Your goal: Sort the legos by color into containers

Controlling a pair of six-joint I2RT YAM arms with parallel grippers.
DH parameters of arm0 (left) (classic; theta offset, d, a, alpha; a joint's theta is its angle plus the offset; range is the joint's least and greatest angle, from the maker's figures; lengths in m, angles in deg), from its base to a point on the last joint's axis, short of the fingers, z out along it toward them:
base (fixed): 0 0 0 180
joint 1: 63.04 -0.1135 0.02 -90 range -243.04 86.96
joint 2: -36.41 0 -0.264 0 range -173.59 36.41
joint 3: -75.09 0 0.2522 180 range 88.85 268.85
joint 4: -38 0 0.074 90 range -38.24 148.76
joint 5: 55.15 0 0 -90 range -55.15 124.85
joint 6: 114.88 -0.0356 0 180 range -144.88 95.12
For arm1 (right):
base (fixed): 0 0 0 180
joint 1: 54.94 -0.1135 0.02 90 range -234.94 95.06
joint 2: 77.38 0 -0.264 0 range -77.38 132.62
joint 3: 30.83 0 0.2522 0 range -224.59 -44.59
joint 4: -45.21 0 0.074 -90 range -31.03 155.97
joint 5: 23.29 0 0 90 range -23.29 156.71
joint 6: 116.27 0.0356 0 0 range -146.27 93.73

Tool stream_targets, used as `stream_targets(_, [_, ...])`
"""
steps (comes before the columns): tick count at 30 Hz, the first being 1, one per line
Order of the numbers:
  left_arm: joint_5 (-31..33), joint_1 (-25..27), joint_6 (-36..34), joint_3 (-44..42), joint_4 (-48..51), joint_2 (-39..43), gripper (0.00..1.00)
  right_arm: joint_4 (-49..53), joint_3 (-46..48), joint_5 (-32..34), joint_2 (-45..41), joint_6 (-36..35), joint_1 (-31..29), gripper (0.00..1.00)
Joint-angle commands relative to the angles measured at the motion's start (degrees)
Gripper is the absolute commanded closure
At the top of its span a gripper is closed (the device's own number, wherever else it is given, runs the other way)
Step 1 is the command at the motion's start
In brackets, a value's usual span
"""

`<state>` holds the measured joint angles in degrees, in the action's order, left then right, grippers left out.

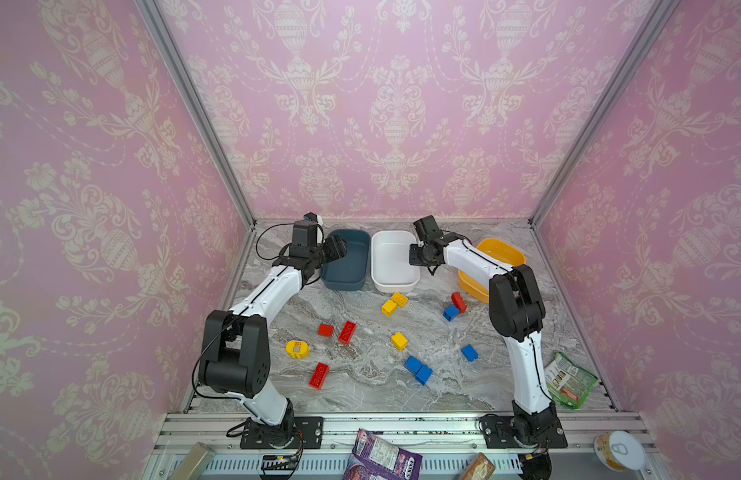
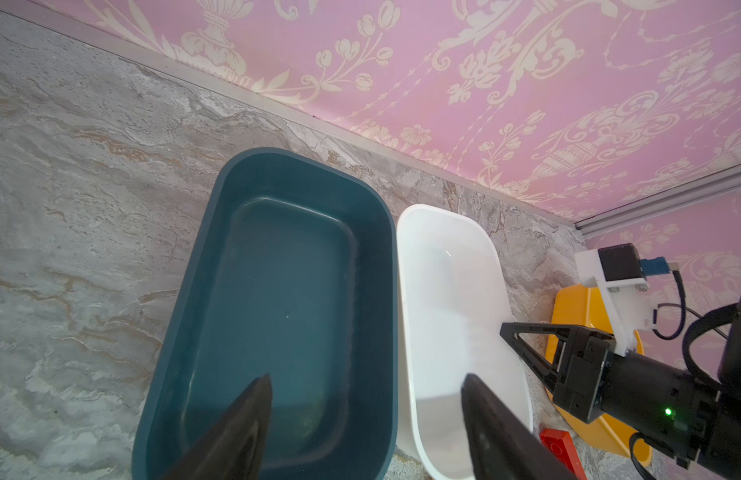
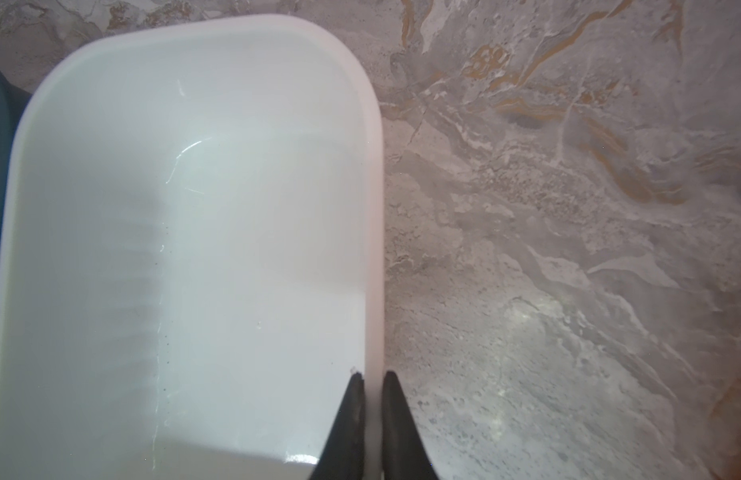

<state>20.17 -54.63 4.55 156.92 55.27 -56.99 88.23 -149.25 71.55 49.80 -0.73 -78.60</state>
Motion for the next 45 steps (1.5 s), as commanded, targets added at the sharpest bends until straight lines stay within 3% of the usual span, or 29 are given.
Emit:
stream_targets(1, [1.32, -0.36, -1.04, -0.84, 0.70, 2.07, 0.26, 1.53, -1.03, -1.53, 1.32, 0.95, -0.68, 0.88])
stream_targets(17, [1.76, -0.43, -1.04, -1.71, 0.56, 2.79, 0.25, 0.23, 0.92, -2.18, 0.21, 4.83, -1.03, 0.82])
stream_targets(25, [1.93, -0.52, -1.13, -2.14, 0.36, 3.58, 0.24, 0.00, 4.17, -0.28, -5.98, 3.90, 0.52, 0.59])
stream_targets(37, [-0.25, -2.18, 1.45, -5.70, -3.83, 4.64, 0.21, 4.55, 14.84, 0.27, -19.95, 3.48, 12.52, 0.38])
stream_targets(45, [-1.23, -3.57, 1.77, -7.10, -4.72, 5.34, 0.19, 5.61, 22.54, 4.21, -26.42, 2.23, 21.68, 0.34])
